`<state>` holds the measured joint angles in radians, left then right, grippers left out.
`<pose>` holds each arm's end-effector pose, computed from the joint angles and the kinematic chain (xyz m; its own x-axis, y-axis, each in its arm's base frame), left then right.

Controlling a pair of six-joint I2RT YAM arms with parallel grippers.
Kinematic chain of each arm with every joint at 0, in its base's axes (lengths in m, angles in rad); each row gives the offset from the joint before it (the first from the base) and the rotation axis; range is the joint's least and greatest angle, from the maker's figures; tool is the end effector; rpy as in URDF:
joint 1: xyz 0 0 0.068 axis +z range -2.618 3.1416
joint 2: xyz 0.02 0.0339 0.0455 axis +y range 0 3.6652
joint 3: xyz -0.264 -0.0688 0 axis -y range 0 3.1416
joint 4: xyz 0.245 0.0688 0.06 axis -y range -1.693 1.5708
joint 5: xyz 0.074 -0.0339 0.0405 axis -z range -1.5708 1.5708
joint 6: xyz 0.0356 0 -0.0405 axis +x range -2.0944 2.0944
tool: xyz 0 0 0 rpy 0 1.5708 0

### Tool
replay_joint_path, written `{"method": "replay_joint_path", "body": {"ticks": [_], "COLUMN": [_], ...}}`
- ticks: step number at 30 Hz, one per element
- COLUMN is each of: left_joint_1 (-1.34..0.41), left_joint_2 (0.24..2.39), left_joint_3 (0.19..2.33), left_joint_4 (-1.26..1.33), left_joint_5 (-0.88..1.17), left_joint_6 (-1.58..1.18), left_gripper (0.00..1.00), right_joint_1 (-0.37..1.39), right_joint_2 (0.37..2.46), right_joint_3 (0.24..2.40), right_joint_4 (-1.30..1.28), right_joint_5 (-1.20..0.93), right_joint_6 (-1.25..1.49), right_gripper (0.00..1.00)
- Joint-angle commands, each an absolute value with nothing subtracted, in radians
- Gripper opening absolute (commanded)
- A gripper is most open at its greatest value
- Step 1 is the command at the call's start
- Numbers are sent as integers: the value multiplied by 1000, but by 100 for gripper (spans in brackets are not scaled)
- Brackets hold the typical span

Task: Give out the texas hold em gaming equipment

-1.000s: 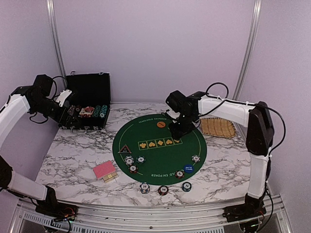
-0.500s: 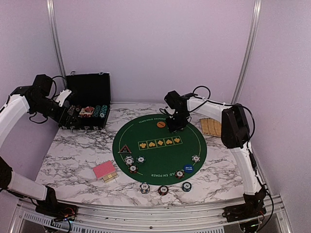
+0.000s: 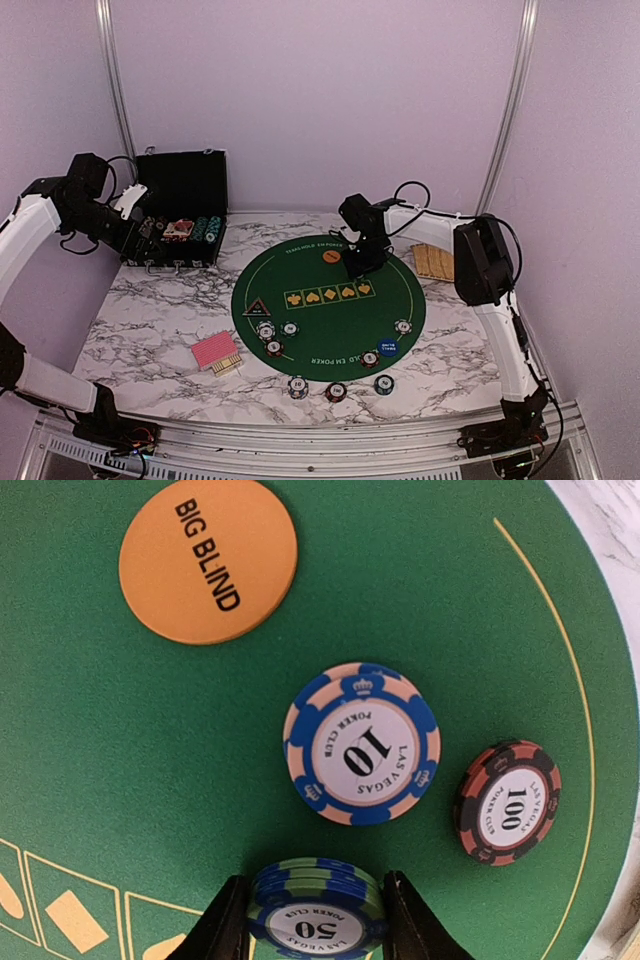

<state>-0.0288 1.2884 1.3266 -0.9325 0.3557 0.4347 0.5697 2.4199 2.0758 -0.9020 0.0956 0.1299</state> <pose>0.2557 -0.0198 0.3526 -0.6038 0.4123 -0.6822 0.5504 0.8347 0.0174 0.4262 0.2690 0.1580 -0.8576 -0.3962 -0.3280 -0.4036 0.9137 -0.0484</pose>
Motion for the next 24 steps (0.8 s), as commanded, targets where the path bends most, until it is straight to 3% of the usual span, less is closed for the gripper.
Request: {"method": "replay_joint_path", "body": {"ticks": [1, 10, 17, 24], "left_joint_1": [-26, -27, -27, -27], "left_joint_2": [1271, 1272, 1271, 1270], "left_joint_3": [1345, 1346, 1353, 1353], "left_joint_4": [-943, -943, -944, -943], "left_joint_5": [350, 351, 352, 339], "left_joint_6": [440, 443, 437, 446], "left_gripper": [99, 99, 99, 99], "right_joint_1": [560, 561, 579, 686], "right_joint_2": [2420, 2388, 2269, 1996], "right_joint_3": [2080, 2075, 2006, 1695], "right_joint_4": [-870, -874, -879, -832], "right_joint_5": [98, 113, 126, 151], "right_joint_6": [133, 131, 138, 169], "right_gripper": [40, 59, 59, 64]}}
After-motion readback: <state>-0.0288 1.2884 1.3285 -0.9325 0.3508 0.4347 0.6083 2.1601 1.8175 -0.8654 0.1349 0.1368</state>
